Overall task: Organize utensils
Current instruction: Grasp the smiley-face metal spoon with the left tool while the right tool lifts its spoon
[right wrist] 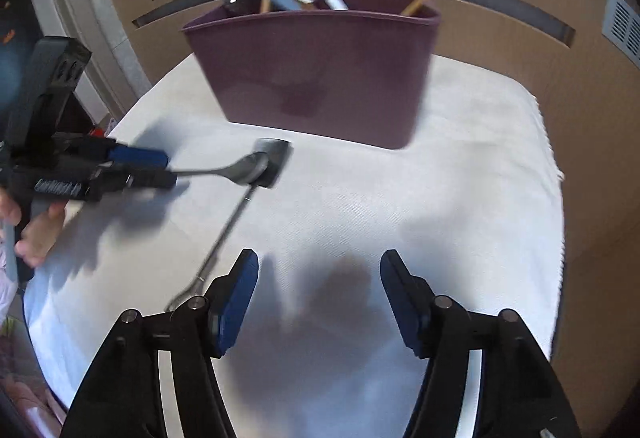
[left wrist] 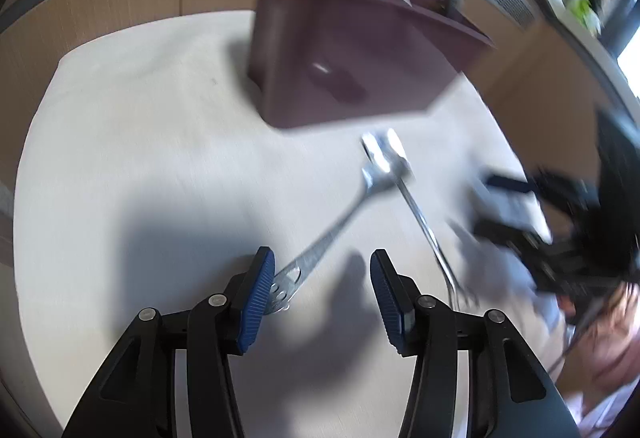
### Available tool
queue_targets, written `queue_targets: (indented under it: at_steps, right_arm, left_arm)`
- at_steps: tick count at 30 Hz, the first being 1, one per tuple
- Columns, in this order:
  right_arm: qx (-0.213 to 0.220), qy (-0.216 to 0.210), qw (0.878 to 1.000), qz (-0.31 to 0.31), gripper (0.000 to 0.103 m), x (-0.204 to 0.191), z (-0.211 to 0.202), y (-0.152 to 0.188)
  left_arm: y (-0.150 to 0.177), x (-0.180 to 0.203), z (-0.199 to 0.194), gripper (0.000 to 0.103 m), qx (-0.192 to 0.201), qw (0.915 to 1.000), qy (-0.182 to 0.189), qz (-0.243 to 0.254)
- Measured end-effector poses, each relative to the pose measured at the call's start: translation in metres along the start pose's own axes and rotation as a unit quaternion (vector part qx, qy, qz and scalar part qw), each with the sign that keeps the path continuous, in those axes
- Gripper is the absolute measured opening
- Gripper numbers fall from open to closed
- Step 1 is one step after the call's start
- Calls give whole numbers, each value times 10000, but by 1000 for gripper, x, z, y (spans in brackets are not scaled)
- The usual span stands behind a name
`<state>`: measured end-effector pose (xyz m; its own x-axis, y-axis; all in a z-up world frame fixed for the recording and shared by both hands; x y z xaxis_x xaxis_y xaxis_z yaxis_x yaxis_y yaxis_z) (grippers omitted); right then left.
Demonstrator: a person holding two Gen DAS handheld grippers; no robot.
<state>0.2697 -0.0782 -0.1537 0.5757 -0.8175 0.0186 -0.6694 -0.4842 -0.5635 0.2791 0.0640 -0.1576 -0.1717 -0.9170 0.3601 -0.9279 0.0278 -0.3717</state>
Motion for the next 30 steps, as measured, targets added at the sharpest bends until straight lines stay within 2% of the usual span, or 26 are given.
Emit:
queue_targets:
  at_steps: [6,11,12,15,18,21,25,28,29,30]
  right_arm:
    - [-1,87,9998,-191,61,-26,36,-33]
    - [-29,388,9992,57,62,-23,54,-55]
    - [-76,477,9988,43,60,-24,55,-57]
    - [-172,545,9981,-220,30,-32,51,-57]
    - [-248,704,9968,-297,30,-24,42,-45]
    - [-290,532,9981,100,30,-2,28,-22]
    - [-306,518,9976,343,30,16,11,3]
    - [-243,326,9981,471,30,18,0,14]
    - [-195,289,9982,484,30,19,-4,16]
    - [-145,262,9984,489,30,18,-6,17]
  left_arm:
    - [54,27,-15,57,-194,9993,122,286]
    - [63,28,-17,58,-142,9996,217,131]
    - [62,27,-17,58,-121,9996,229,79]
    - [53,23,-16,58,-52,9999,142,-56]
    - [33,22,-15,58,114,9999,-102,-15]
    - [10,25,-2,57,85,9997,-240,54]
    - [-10,30,18,51,59,9979,-614,183]
    - [-16,32,22,42,42,9955,-883,347]
    - [-17,32,22,33,76,9942,-995,391]
    - [-18,32,22,29,133,9926,-1121,448]
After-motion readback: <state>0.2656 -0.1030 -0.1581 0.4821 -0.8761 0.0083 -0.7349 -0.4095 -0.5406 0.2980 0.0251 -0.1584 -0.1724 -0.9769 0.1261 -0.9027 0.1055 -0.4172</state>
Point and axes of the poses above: each gripper's, at about its wrist camera, not at the fingertips, and z roughly the way its jaws point, x to its right, y to its underside, the point moved 9 cm from there along z, roughly the way its jaws point, and after that the axes turned 9 degrees about -z, right-handed, at the moved point
